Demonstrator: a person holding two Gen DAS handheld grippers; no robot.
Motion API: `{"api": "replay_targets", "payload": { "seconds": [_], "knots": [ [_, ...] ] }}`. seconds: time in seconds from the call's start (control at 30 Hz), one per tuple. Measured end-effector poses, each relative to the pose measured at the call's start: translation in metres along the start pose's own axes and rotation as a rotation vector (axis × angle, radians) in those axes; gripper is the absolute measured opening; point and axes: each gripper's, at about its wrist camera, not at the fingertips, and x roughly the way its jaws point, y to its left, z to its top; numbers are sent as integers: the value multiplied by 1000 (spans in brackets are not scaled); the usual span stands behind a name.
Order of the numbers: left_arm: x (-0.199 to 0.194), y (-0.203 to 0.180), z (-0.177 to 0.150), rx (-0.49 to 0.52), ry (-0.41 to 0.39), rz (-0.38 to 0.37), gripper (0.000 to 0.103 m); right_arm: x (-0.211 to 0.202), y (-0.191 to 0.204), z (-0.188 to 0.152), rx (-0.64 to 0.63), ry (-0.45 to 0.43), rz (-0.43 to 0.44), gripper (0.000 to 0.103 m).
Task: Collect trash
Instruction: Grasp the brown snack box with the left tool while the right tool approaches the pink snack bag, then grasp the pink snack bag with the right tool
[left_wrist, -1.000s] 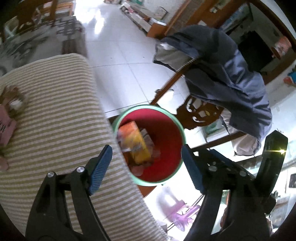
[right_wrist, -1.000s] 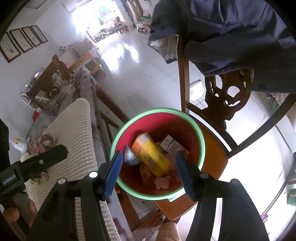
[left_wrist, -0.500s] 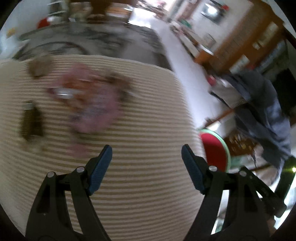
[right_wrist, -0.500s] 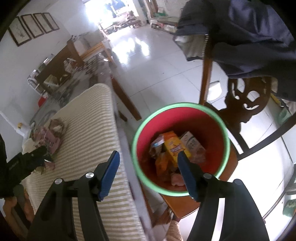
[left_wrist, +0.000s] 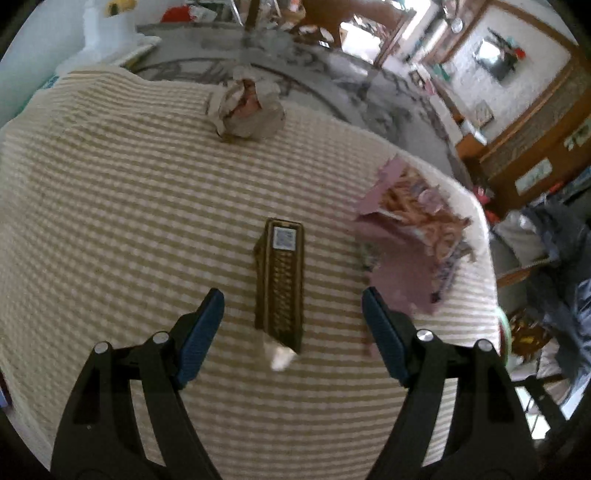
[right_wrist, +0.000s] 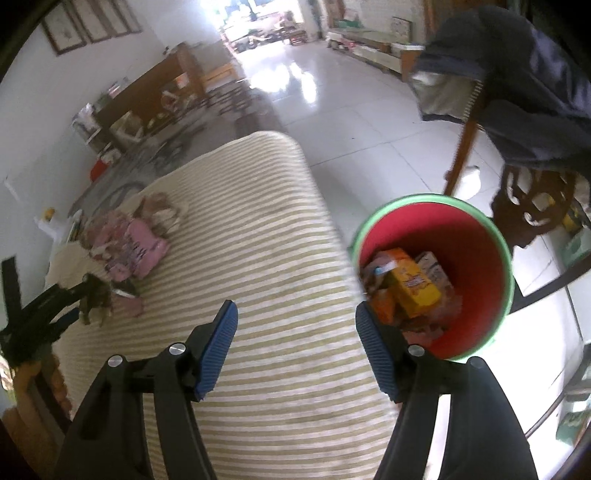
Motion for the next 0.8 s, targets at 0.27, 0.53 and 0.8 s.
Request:
{"api": "replay_targets", "payload": {
  "seconds": [0.27, 0.53, 0.8],
  "knots": [
    [1, 14, -4, 86, 59, -70, 23, 16, 74, 11, -159, 9, 29, 73],
    [-32, 42, -22, 161, 67, -82, 23, 61, 155, 45, -406, 25, 48, 84],
    [-41, 73, -30, 160, 77, -72, 23, 106, 213, 63, -597, 46, 25, 92]
  ]
}}
